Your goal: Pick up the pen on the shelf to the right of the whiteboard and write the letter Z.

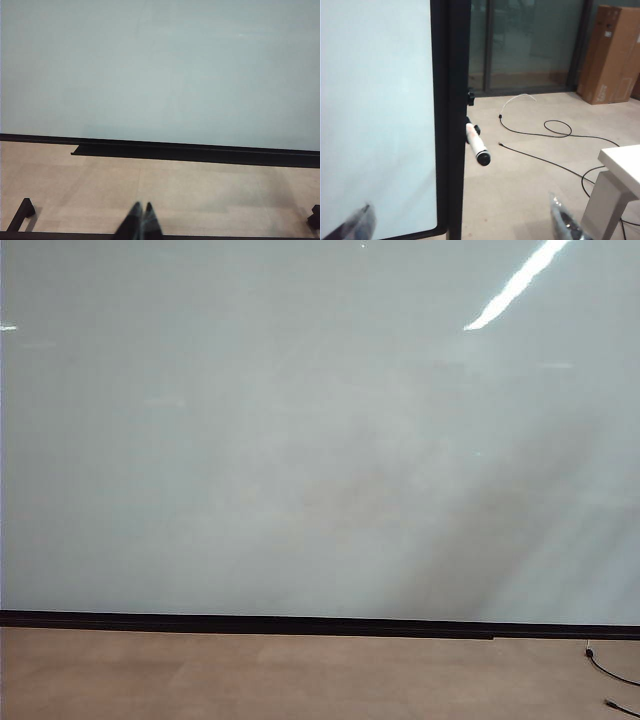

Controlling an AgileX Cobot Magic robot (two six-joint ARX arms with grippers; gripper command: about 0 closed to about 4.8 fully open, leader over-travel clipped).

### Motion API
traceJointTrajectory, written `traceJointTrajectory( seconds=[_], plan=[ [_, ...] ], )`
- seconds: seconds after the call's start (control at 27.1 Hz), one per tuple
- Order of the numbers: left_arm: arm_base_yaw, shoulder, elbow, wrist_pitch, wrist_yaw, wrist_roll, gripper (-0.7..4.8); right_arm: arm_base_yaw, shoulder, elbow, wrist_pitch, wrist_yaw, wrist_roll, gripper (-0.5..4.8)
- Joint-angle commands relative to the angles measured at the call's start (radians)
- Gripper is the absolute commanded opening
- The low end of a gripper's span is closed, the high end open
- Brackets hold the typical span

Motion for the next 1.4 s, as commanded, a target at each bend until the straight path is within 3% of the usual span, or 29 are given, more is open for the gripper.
traceJointTrajectory(
  seconds=[0.04, 0.26, 0.59, 0.89, 1.4],
  plan=[
    [0.0, 0.0, 0.002, 0.005, 0.0, 0.005, -0.04, -0.056, 0.037, 0.004, 0.082, -0.087, 0.004, 4.79],
    [0.0, 0.0, 0.002, 0.005, 0.0, 0.005, -0.04, -0.159, 0.117, 0.004, 0.213, -0.216, 0.005, 4.79],
    [0.0, 0.0, 0.002, 0.006, 0.0, 0.005, -0.04, -0.164, 0.328, 0.01, 0.425, -0.252, 0.006, 4.79],
    [0.0, 0.0, 0.002, 0.005, 0.0, 0.005, -0.04, -0.167, 0.693, 0.062, 0.804, -0.255, 0.047, 4.79],
    [0.0, 0.0, 0.002, 0.005, 0.0, 0.005, -0.04, -0.169, 1.016, 0.312, 0.814, -0.372, 0.029, 4.79]
  ],
)
